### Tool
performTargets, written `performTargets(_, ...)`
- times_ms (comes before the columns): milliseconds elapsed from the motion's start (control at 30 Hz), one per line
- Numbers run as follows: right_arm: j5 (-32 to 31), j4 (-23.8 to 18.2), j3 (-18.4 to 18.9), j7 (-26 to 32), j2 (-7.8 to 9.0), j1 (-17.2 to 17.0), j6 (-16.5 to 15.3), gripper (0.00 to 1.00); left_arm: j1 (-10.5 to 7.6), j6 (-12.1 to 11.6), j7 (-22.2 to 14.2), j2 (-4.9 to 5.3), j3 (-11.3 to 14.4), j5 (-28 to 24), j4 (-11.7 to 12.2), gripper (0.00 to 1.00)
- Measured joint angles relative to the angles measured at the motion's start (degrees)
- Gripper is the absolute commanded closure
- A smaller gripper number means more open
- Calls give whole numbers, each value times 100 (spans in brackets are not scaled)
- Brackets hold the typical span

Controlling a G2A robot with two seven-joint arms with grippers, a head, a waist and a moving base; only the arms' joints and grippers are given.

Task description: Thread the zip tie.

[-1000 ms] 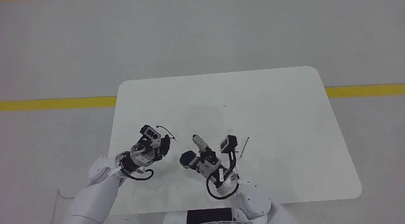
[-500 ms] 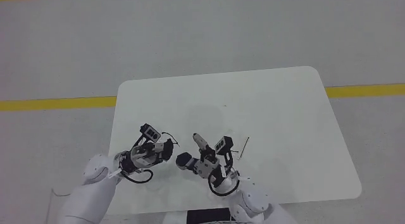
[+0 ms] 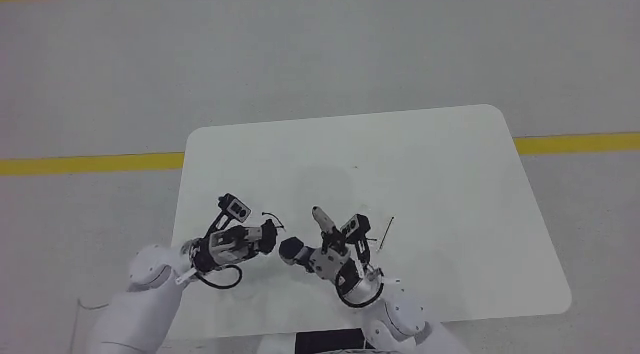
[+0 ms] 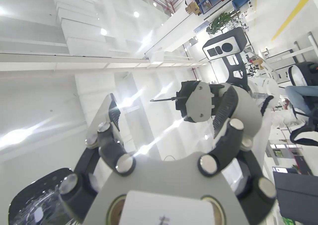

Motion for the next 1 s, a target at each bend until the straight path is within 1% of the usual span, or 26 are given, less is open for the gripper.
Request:
performTargets(133, -293, -2, -10, 2, 0, 31, -189, 0, 0, 0, 0, 0, 0, 1, 0, 100)
performTargets(167, -334, -9, -11, 16, -1, 32, -204, 16, 0, 0, 0, 0, 0, 1, 0, 100)
performTargets(200, -383, -17, -12, 41, -4, 33, -206, 26, 0, 0, 0, 0, 0, 1, 0, 100)
performTargets(233, -415, -15, -13, 59, -8, 32, -204, 50, 0, 0, 0, 0, 0, 1, 0, 100)
performTargets(400, -471, 63, -30, 102, -44, 25, -199, 67, 0, 0, 0, 0, 0, 1, 0, 100)
performTargets(433, -472, 78, -31, 108, -51, 24, -199, 68, 0, 0, 0, 0, 0, 1, 0, 100)
performTargets(533, -469, 114, -26, 121, -73, 11, -199, 78, 0, 0, 0, 0, 0, 1, 0, 100)
performTargets(733, -447, 161, 16, 147, -111, -22, -199, 83, 0, 0, 0, 0, 0, 1, 0, 100)
performTargets(800, -436, 179, 28, 165, -124, -24, -199, 87, 0, 0, 0, 0, 0, 1, 0, 100)
performTargets(1000, -394, 254, 21, 225, -154, 11, -200, 84, 0, 0, 0, 0, 0, 1, 0, 100)
